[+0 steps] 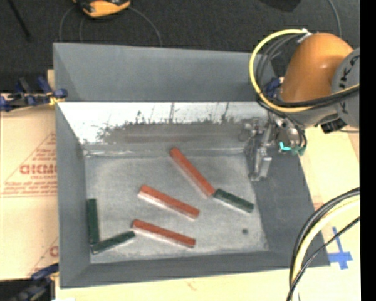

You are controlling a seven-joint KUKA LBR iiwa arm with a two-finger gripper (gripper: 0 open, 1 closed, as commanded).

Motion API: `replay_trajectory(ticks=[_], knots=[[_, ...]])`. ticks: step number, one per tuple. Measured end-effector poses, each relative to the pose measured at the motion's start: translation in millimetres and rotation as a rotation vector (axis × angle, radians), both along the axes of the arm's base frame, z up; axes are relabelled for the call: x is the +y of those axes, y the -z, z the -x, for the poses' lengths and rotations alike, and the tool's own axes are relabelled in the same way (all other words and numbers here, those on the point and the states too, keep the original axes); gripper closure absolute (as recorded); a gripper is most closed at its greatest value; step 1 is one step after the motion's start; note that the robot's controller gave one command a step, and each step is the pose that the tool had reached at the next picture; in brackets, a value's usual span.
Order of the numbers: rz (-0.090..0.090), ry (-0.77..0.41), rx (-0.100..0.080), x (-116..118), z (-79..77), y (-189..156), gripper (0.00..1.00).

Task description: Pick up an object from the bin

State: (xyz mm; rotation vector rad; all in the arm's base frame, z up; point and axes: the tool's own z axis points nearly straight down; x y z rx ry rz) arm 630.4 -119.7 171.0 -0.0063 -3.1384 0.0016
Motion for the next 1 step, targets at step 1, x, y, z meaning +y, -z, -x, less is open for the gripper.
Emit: replay_trajectory(ticks=[1], knots=[[0.002, -0.002, -0.008, 0.2, -1.8, -5.2, 0.00]])
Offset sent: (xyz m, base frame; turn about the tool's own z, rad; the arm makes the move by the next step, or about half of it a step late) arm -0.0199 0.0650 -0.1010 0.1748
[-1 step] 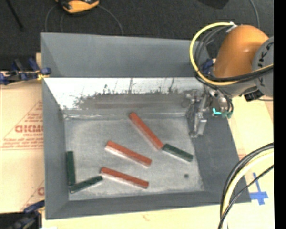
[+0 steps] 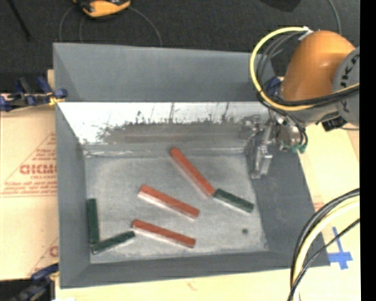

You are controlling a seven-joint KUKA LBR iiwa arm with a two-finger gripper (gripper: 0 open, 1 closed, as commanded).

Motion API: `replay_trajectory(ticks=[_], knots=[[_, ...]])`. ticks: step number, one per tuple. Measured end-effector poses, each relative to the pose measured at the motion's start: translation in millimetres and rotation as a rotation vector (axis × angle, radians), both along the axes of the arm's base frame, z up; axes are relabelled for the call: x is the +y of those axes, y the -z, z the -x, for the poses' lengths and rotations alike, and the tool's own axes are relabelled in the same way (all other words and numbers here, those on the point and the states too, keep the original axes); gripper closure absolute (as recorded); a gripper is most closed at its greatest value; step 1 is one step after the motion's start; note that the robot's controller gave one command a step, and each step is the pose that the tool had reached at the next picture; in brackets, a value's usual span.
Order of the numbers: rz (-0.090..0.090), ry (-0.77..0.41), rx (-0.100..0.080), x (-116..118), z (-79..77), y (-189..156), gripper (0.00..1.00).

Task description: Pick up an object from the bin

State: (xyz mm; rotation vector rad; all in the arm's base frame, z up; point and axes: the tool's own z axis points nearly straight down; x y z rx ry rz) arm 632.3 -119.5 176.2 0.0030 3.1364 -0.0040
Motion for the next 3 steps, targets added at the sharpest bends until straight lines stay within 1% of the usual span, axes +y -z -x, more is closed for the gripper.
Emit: replay_trajectory(ticks=[1, 2, 3], knots=[[-0.002, 0.080, -0.004, 27, 8.2, 45, 0.00], [-0.004, 0.101, 0.006, 68, 12.6, 55, 0.00], [-0.004, 0.266, -0.002, 67, 12.0, 38, 0.00]])
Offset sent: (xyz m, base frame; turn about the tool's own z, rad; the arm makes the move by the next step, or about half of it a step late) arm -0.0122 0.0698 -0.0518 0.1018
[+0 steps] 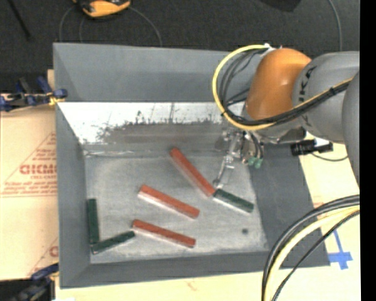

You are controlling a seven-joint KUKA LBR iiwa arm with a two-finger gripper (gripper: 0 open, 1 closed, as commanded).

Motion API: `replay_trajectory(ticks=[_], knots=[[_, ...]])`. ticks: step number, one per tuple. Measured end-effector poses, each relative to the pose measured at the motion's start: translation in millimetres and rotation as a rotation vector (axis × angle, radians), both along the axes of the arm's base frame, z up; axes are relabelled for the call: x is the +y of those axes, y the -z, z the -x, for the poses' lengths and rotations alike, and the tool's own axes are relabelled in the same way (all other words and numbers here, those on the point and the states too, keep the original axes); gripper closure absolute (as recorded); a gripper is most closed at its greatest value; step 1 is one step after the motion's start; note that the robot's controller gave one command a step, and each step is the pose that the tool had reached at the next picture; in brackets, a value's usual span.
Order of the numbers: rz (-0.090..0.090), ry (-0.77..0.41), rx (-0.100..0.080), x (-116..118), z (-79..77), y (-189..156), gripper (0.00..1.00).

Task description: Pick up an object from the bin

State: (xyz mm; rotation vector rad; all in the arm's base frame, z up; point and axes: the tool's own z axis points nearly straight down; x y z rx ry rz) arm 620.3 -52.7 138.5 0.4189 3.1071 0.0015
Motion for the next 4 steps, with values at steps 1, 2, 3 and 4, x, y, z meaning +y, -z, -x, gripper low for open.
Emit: replay_trajectory(ticks=[1, 2, 3, 4], knots=[[0.003, -0.055, -0.004, 14, -9.8, 48, 0.00], [0.000, 0.257, 0.000, 20, -2.4, 66, 1.00], [0.000, 0.256, 0.000, 20, -2.4, 66, 1.00], [0.001, 0.255, 0.001, 20, -1.9, 64, 1.00]])
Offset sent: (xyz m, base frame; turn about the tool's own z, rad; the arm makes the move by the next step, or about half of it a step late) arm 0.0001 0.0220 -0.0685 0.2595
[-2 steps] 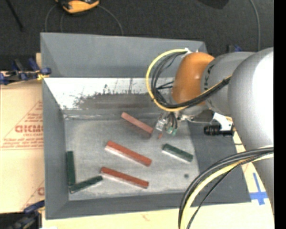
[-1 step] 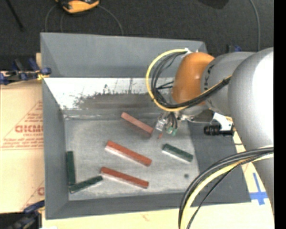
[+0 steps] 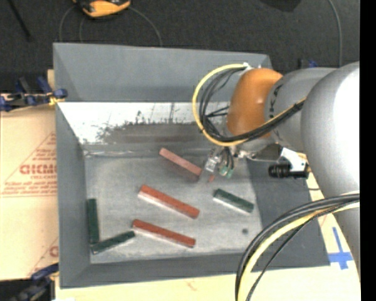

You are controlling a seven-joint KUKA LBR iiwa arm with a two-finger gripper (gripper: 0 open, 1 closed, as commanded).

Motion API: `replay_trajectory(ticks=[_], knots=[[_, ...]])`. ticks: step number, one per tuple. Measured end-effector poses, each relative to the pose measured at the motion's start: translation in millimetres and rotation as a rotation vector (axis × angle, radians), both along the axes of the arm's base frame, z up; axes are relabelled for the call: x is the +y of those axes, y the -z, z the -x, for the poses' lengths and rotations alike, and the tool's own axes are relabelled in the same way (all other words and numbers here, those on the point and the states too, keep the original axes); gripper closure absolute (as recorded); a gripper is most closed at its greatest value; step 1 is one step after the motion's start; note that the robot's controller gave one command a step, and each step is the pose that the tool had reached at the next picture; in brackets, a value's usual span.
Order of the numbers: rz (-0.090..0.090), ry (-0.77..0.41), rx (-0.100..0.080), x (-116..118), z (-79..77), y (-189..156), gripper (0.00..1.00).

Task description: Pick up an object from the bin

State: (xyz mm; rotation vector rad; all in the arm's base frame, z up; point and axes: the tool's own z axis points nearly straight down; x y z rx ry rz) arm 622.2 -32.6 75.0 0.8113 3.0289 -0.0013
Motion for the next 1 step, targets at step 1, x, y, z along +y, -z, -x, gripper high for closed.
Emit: replay_trajectory(ticks=[1], knots=[[-0.001, -0.001, 0.005, -0.3, 0.9, -9.8, 1.00]])
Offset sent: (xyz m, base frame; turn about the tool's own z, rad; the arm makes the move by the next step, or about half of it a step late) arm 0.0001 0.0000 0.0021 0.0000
